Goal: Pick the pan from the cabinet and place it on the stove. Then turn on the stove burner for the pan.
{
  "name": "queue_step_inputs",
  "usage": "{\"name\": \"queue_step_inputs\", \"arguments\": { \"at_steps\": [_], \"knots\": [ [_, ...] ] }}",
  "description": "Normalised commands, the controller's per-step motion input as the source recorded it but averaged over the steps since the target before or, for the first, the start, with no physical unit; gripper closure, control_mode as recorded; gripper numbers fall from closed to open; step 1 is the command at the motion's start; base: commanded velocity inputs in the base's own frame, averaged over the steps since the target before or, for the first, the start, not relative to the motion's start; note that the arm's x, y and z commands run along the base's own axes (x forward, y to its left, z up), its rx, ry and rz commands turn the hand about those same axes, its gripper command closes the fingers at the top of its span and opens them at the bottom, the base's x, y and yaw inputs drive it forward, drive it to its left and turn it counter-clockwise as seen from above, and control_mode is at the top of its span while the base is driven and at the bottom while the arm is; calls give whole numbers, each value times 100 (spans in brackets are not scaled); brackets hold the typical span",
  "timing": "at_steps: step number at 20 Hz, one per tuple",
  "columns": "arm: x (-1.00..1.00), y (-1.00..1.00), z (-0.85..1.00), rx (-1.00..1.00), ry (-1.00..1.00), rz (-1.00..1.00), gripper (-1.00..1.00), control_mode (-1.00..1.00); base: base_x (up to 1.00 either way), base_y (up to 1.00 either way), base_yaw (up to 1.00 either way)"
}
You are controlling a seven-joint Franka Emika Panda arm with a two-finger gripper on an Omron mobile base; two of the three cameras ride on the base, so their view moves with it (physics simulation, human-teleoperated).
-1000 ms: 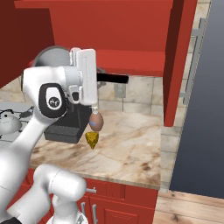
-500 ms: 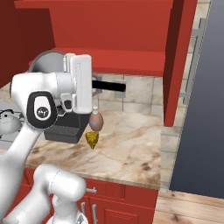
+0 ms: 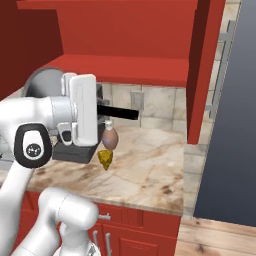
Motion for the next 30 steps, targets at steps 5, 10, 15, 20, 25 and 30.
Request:
{"name": "queue_step_inputs", "arguments": {
  "at_steps": [5,10,15,20,25,30],
  "knots": [
    [0,0,0,0,0,0,100,100,-46,32,1],
    [0,0,0,0,0,0,100,100,-66,54,2],
    [0,0,0,0,0,0,100,100,-66,65,2],
    [0,0,0,0,0,0,100,100,-58,66,1],
    [0,0,0,0,0,0,100,100,-17,81,0],
    [0,0,0,0,0,0,100,100,6,73,0]
  ]
}}
